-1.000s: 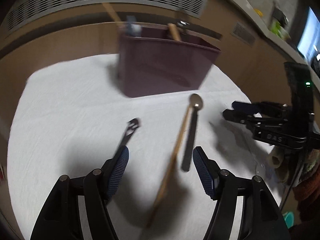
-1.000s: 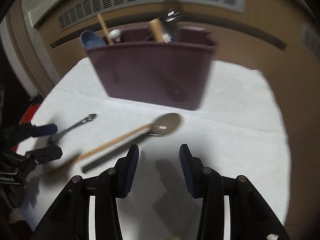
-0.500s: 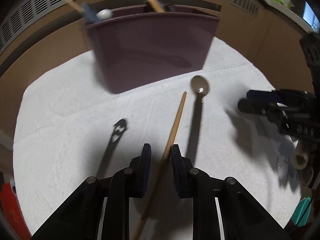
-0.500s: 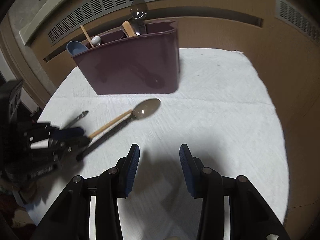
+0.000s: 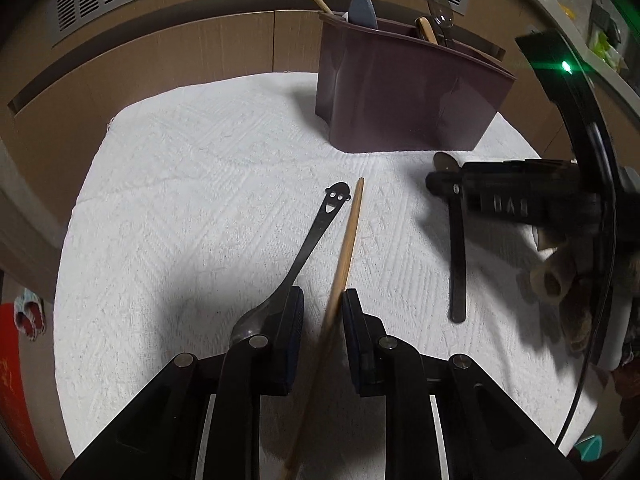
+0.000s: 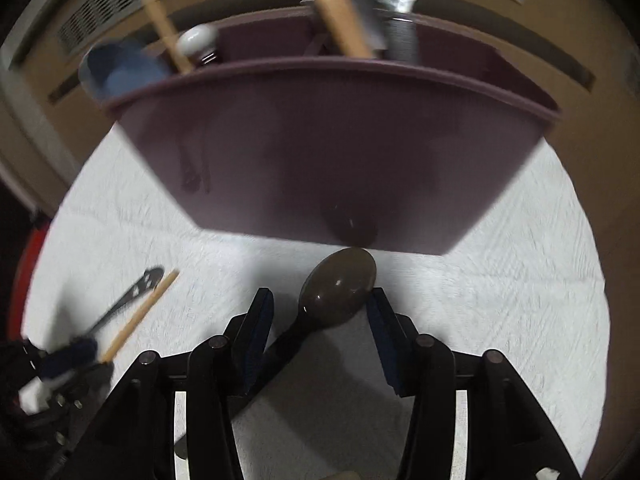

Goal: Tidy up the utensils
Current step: 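Grasp the wooden chopstick with left tool while right tool grasps the black-handled brown spoon, then lift the chopstick with left tool while right tool lifts the brown spoon toward the caddy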

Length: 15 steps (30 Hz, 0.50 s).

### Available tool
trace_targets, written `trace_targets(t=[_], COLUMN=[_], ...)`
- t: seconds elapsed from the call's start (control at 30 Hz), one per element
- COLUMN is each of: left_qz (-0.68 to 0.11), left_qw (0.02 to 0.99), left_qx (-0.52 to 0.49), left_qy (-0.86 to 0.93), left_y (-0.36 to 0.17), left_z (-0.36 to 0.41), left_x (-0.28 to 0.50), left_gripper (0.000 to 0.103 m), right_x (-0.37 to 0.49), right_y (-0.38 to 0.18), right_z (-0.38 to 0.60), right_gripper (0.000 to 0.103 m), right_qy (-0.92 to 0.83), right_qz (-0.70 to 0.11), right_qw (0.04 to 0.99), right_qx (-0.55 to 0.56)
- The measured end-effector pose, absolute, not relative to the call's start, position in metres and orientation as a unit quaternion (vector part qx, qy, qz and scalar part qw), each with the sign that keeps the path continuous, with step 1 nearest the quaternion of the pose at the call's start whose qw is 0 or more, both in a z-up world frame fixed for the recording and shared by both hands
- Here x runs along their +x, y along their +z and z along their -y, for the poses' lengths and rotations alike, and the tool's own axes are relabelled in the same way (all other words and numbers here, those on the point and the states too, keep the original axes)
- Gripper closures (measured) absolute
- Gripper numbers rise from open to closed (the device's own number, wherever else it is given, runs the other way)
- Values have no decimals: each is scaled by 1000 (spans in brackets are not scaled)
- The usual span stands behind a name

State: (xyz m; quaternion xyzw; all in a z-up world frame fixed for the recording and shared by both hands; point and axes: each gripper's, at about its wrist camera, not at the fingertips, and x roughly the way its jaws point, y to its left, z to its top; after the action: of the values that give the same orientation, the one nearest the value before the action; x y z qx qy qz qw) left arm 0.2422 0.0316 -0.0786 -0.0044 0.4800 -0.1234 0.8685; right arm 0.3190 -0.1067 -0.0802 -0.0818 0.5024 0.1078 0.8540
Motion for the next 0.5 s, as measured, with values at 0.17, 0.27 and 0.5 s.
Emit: trace_targets(t=[0.17,0.27,0.5], left_qz=[-480,-487,-507], left_qw=[869,863,846], left_qx=[-15,-33,-57], left_qy=[-121,-129,-156], left_y=[-79,-80,-80], left_z=[-28,-27,-9], left_x=[243,239,224], left_gripper=[82,82,81], right_x=[289,274,280], right_y=[-80,-79,-82], right_z=[117,141,171], right_gripper=[60,60,60], right_qy=[155,166,150], right_qz=[-495,-501,-499], right_qw=[846,841,850], right_qx=[-121,-120,-79])
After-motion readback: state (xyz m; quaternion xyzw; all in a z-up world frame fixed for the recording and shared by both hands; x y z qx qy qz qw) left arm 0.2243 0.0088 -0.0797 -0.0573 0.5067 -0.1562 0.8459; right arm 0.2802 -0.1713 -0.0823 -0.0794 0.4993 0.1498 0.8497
